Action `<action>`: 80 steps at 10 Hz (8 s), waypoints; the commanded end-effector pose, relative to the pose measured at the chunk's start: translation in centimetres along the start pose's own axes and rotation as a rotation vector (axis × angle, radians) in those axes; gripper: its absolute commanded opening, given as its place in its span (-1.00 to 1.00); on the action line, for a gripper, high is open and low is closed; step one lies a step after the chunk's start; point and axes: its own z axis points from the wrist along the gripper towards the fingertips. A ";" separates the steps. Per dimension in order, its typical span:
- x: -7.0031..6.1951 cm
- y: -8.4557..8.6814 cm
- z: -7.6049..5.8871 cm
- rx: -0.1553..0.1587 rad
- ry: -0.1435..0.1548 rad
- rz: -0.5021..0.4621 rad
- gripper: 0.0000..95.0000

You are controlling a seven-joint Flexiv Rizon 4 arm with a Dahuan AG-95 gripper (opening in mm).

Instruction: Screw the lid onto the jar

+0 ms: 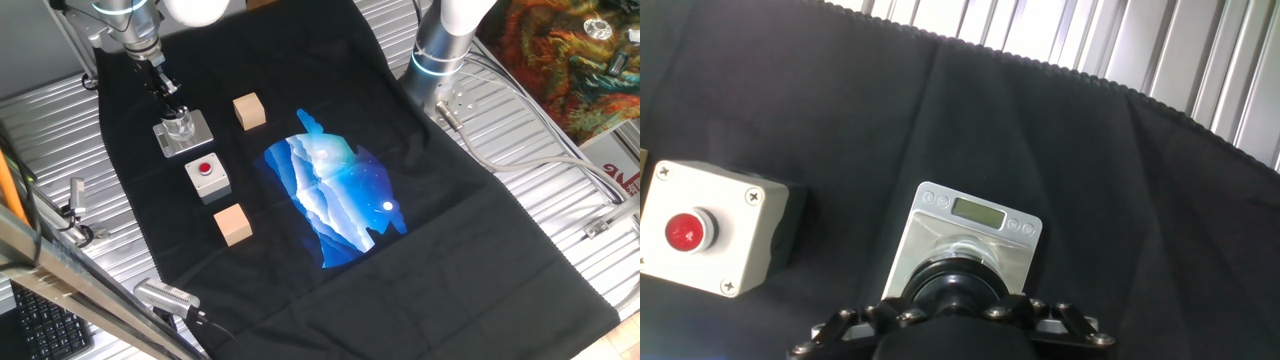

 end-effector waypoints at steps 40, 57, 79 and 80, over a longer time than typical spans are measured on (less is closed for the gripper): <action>-0.2 0.2 -0.9 0.027 0.015 -0.050 0.60; 0.0 0.4 -2.1 0.038 0.043 -0.045 -0.20; -0.1 0.3 -2.1 0.018 0.055 -0.051 -0.20; -0.1 0.3 -2.1 0.017 0.058 -0.051 -0.20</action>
